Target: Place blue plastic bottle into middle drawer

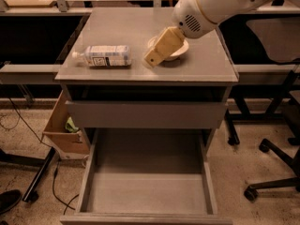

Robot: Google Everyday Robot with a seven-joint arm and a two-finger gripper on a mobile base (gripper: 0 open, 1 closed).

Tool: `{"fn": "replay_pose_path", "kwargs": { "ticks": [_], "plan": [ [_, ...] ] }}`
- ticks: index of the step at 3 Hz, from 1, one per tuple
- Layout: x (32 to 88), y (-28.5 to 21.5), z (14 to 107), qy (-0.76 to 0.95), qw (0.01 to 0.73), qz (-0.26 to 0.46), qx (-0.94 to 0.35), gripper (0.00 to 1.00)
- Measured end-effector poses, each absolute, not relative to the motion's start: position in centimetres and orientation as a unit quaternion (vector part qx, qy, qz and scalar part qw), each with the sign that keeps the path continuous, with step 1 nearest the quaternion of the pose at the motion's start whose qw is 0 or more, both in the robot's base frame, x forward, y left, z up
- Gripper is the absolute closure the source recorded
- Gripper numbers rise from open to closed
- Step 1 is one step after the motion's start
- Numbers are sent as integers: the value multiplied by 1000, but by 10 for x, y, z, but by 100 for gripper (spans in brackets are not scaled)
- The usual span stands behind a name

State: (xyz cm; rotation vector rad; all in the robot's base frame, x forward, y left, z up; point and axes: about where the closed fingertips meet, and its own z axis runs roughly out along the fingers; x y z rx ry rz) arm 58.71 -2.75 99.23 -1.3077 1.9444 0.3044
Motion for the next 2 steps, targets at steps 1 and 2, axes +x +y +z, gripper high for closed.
{"fn": "replay_pose_path", "kwargs": {
  "ticks": [1,2],
  "plan": [
    [586,-28,992,761,378,119,-513,0],
    [598,1,986,736,406,139,-523,0]
  ]
}}
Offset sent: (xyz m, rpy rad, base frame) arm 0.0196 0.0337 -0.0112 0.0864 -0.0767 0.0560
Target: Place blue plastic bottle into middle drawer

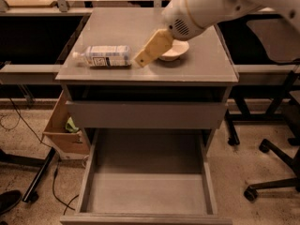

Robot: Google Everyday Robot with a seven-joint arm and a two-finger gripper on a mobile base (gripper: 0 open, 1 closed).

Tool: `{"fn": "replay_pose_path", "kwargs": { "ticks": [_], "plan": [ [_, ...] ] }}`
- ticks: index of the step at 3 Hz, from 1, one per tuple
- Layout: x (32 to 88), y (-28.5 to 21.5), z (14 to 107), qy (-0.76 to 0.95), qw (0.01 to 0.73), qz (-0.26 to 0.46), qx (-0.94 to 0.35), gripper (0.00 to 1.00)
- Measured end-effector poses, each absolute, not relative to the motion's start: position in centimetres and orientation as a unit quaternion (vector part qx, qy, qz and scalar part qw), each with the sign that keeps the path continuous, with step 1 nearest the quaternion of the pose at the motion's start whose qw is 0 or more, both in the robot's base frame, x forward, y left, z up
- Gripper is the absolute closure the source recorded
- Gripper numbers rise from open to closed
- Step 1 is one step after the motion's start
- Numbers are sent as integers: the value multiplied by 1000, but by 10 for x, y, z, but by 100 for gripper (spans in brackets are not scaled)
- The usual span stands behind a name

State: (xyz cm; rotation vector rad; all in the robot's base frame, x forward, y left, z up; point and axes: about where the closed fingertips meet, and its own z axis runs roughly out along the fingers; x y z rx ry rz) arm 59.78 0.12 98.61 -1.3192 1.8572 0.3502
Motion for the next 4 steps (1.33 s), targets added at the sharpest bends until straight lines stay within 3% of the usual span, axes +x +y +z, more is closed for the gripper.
{"fn": "replay_pose_path", "kwargs": {
  "ticks": [2,4],
  "plan": [
    [660,96,947,670,459,213,-542,0],
    [732,160,913,673,470,209,-531,0]
  ]
}}
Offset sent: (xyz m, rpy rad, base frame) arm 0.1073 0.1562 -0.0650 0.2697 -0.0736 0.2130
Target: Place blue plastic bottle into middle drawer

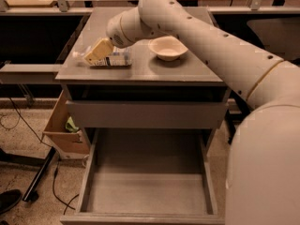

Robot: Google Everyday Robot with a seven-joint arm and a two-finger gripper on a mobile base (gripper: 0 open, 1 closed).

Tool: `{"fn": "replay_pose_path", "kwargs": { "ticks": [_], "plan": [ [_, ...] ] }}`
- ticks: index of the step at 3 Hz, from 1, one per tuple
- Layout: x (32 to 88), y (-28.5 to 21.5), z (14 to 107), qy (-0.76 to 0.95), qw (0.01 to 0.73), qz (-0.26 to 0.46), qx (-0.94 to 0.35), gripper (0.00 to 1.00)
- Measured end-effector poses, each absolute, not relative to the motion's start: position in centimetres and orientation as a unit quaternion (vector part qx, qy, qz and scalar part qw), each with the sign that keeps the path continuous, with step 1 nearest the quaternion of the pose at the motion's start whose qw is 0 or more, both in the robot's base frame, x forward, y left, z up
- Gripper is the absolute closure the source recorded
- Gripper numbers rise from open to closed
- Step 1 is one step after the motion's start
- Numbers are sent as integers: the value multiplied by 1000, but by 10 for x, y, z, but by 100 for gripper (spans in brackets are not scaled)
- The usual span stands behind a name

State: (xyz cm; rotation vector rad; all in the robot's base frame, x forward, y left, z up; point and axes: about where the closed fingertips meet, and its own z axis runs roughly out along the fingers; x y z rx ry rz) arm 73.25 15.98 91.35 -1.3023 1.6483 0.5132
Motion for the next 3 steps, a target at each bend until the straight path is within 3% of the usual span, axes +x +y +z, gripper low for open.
{"fn": "replay_pose_path", "kwargs": {
  "ticks": [1,3],
  "plan": [
    [752,161,890,692,451,197,-529,0],
    [763,132,856,723,420,178,-519,50]
  ]
}}
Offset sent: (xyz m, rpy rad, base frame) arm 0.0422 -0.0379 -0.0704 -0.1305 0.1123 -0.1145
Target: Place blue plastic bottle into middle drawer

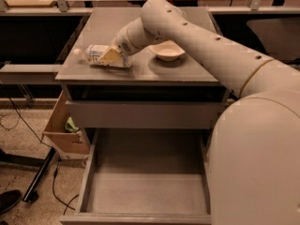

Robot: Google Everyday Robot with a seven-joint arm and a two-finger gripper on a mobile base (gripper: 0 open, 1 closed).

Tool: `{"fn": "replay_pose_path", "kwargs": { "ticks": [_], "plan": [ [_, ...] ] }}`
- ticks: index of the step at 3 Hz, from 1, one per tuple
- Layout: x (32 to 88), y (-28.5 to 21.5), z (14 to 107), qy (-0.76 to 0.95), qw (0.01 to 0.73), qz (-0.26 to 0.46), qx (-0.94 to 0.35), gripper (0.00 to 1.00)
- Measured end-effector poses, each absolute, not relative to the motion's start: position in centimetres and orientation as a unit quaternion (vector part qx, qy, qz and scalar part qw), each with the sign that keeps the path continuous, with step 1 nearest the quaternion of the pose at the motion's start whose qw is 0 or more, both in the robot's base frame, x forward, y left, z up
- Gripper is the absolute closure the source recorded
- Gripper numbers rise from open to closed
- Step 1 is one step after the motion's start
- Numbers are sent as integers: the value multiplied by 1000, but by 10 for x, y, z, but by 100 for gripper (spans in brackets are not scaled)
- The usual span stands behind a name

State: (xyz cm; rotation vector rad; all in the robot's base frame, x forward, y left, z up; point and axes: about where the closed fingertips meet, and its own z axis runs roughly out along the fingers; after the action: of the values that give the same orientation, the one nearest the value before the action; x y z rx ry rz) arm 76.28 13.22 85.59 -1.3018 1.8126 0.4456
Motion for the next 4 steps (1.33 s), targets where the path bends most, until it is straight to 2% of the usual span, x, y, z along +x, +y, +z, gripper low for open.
{"fn": "replay_pose_path", "kwargs": {
  "ticks": [1,2,3,4],
  "plan": [
    [758,124,858,720,412,177,-530,81],
    [753,121,861,712,400,177,-549,100],
    [740,116,874,695,399,187,-568,100],
    [710,94,908,664,430,212,-574,100]
  ]
}}
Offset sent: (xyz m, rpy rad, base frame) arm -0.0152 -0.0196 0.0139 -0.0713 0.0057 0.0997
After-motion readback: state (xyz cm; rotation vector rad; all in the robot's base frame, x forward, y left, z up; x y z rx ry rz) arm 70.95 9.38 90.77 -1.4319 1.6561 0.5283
